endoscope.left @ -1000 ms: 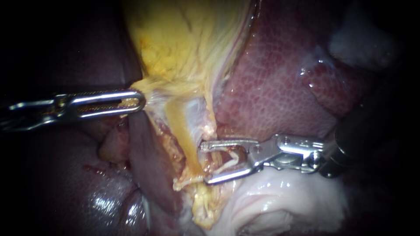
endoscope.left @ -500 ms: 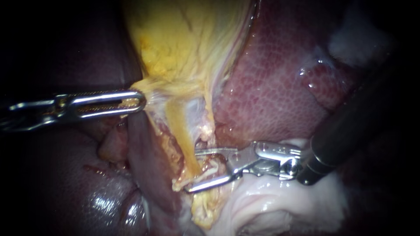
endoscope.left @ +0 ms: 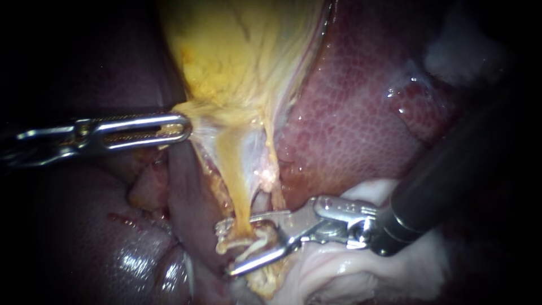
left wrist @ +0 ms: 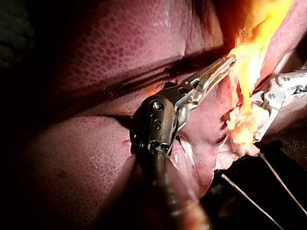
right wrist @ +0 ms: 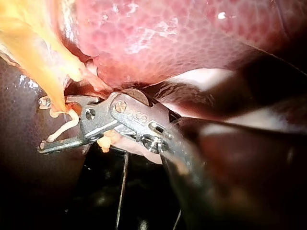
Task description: Clipping second clip left tube
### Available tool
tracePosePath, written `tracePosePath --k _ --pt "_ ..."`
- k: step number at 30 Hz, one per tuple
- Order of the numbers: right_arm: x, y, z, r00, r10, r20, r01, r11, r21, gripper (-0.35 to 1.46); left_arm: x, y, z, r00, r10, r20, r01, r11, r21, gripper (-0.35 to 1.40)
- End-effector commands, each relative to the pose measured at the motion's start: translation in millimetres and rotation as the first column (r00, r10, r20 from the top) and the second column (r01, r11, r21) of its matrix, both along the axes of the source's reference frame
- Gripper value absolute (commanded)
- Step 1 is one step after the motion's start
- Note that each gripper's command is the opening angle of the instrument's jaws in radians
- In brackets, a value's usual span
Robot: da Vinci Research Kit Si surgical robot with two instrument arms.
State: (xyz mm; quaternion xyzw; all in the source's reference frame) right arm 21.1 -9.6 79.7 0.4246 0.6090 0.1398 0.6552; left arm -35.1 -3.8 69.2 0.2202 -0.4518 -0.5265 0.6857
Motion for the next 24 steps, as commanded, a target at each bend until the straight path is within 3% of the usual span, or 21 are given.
tracePosePath --k 1,4,5,6,8,11,24 --pt "0.0 0.0 0.1 1.0 0.001 0.001 -0.001 1.0 0.001 0.55 0.0 0.0 0.0 1.0 0.0 -0.001 0.0 1.0 0.0 -0.35" --pt "-0.4 0.2 0.1 1.0 0.001 0.001 -0.001 1.0 0.002 0.45 0.0 0.0 0.0 1.0 0.0 -0.001 0.0 1.0 0.0 -0.35" --pt "-0.6 0.2 0.1 0.9999 -0.012 -0.007 0.012 1.0 0.003 0.22 0.0 0.0 0.0 1.0 0.0 -0.001 0.0 1.0 0.0 -0.35" --pt "-1.1 0.1 0.0 0.9979 -0.062 -0.02 0.062 0.998 0.004 0.0 0.0 0.0 0.0 1.0 -0.001 -0.001 0.001 1.0 0.0 -0.35" --pt "-1.4 0.5 -0.1 0.9974 -0.068 0.023 0.068 0.998 -0.01 -0.35 0.0 -0.1 -0.1 1.0 -0.001 -0.001 0.001 1.0 0.0 -0.35" --pt "-1.6 1.1 -0.1 0.9973 -0.07 0.023 0.07 0.998 -0.009 -0.35 -0.1 -0.1 -0.2 1.0 -0.001 -0.002 0.001 1.0 0.0 -0.35" --pt "-2.0 1.3 0.5 0.9972 -0.071 0.025 0.071 0.997 -0.004 -0.35 -0.1 -0.1 -0.2 1.0 -0.001 -0.002 0.001 1.0 0.0 -0.35"
